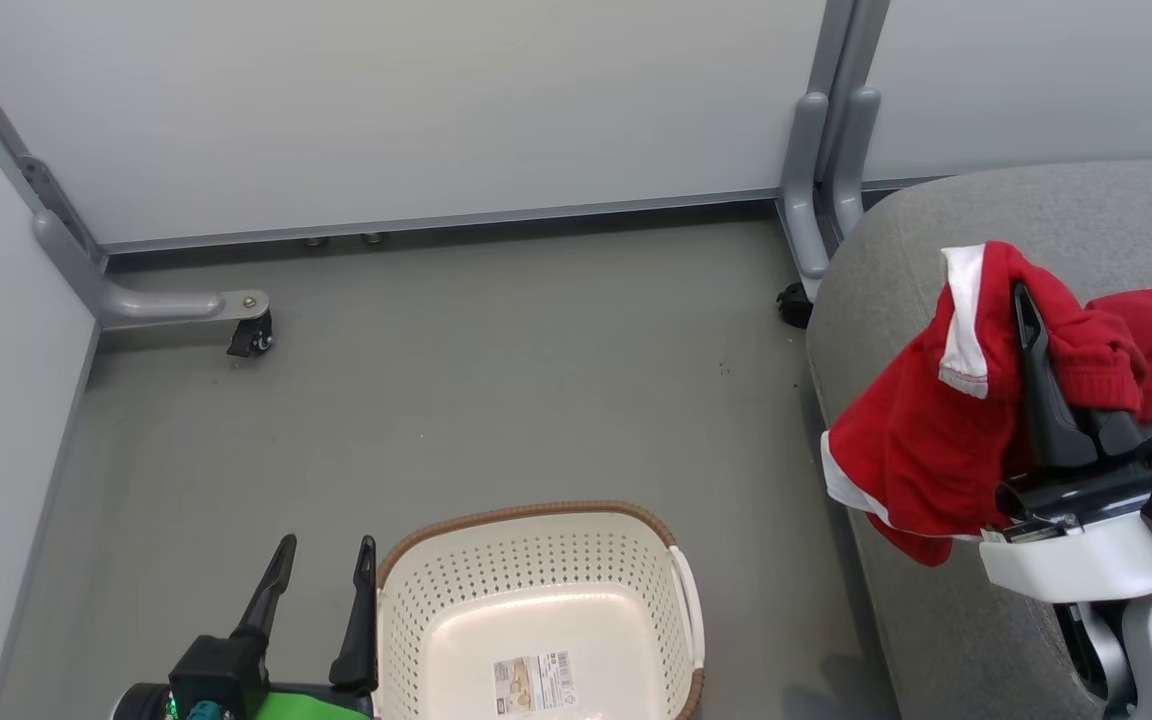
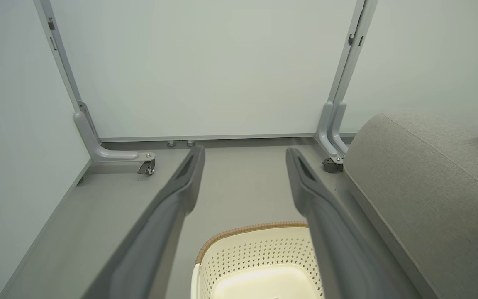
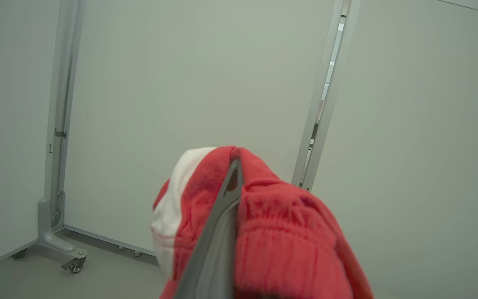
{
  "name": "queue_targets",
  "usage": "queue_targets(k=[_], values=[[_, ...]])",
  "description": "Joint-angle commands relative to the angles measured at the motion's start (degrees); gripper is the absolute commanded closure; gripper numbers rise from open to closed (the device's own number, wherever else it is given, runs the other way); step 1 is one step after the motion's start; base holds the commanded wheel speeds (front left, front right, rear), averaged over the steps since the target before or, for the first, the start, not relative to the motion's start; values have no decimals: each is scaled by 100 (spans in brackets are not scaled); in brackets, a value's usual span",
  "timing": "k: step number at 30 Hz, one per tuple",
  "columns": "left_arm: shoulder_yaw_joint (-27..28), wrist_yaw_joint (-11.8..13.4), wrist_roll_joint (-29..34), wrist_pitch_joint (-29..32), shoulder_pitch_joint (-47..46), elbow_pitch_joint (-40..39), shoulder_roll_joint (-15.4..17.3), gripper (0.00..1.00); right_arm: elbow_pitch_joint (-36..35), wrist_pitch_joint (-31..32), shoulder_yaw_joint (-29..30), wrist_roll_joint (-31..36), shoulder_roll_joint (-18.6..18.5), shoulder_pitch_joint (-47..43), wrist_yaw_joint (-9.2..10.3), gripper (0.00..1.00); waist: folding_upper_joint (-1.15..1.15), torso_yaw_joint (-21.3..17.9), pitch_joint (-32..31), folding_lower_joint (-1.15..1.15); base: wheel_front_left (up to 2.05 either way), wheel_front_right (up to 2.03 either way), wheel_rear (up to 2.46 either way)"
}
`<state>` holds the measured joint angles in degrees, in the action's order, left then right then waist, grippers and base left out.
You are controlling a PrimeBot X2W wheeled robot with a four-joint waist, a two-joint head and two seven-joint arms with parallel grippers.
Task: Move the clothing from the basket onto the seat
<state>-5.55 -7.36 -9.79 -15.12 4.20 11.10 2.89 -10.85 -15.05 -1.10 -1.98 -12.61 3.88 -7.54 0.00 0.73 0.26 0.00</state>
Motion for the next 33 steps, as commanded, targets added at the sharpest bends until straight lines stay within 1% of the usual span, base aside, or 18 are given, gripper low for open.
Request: queue_targets(k=[1,4,8,22,30,33], values=[[8,-17,-3,-4,40,-39,3,0,-14,-18,18,-19,-6,41,10,100,0,-79,7,0,0,0,0],[-2,-17,-24,-3,28,-70,2,0,-54,-19,37,12,-11,97,10,100,0,-236,23,0,0,0,0],[-47,-17,3,-3,26,-94,2,0,-112,-19,86,34,-30,138,10,100,0,-542,74,0,0,0,0],[-203,-16,6,-4,-255,-176,6,0,-226,-19,241,55,-125,242,10,100,0,-1996,349,0,0,0,0],[-327,-16,-30,-4,-372,-143,7,0,-248,-18,288,81,-95,288,10,100,0,-2787,445,0,0,0,0],[-510,-16,-66,-4,-511,-117,7,0,-297,-19,455,85,-63,224,10,100,0,-2920,516,0,0,0,0]])
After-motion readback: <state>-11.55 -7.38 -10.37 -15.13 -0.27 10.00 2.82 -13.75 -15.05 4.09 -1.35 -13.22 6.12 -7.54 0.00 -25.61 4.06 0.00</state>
